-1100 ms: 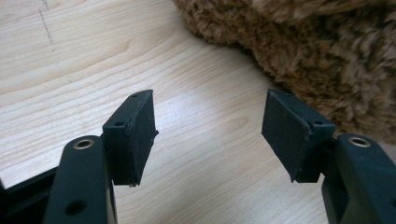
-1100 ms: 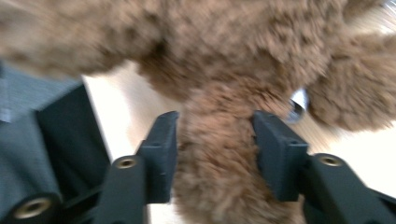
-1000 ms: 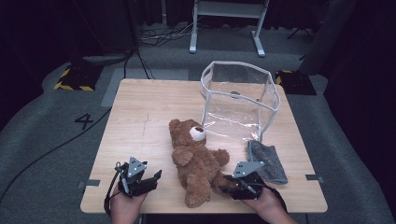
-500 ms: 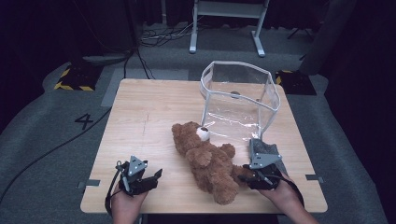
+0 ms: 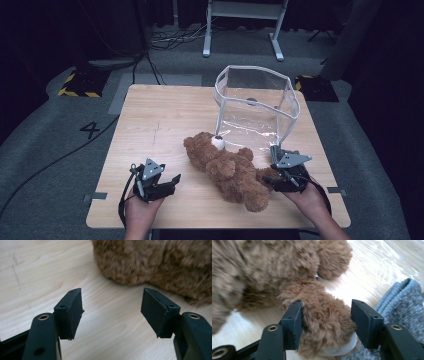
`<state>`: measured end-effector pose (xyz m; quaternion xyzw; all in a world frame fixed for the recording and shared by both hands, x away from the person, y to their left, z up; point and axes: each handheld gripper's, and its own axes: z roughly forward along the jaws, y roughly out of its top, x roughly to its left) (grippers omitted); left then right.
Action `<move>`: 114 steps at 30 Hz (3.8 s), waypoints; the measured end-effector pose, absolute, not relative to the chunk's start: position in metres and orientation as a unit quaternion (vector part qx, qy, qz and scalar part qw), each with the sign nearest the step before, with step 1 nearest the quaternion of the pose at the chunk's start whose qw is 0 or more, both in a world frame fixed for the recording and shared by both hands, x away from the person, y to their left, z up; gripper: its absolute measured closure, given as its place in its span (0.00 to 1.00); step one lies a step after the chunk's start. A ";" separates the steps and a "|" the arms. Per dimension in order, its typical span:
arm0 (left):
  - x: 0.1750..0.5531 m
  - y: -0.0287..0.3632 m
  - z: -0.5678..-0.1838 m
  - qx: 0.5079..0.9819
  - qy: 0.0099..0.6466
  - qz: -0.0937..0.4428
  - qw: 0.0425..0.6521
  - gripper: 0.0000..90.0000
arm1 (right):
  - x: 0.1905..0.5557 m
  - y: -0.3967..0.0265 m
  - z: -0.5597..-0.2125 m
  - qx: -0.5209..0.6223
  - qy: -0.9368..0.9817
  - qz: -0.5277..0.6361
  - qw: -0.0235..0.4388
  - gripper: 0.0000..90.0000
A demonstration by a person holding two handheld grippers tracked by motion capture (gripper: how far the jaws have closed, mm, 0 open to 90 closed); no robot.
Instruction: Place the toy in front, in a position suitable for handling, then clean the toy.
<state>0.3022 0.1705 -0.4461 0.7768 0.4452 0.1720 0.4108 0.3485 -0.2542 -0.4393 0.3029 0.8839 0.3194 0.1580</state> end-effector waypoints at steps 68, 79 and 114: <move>0.289 0.168 -0.431 0.796 0.377 0.047 0.471 0.38 | 0.376 -0.326 -0.446 0.425 0.840 0.310 0.133 0.91; 0.295 0.123 -0.441 0.817 0.361 0.073 0.443 0.87 | 0.342 -0.326 -0.375 0.371 0.826 0.405 0.128 0.91; 0.267 0.089 -0.464 0.862 0.276 0.047 0.423 0.94 | 0.363 -0.097 -0.372 0.173 0.921 0.350 -0.005 0.90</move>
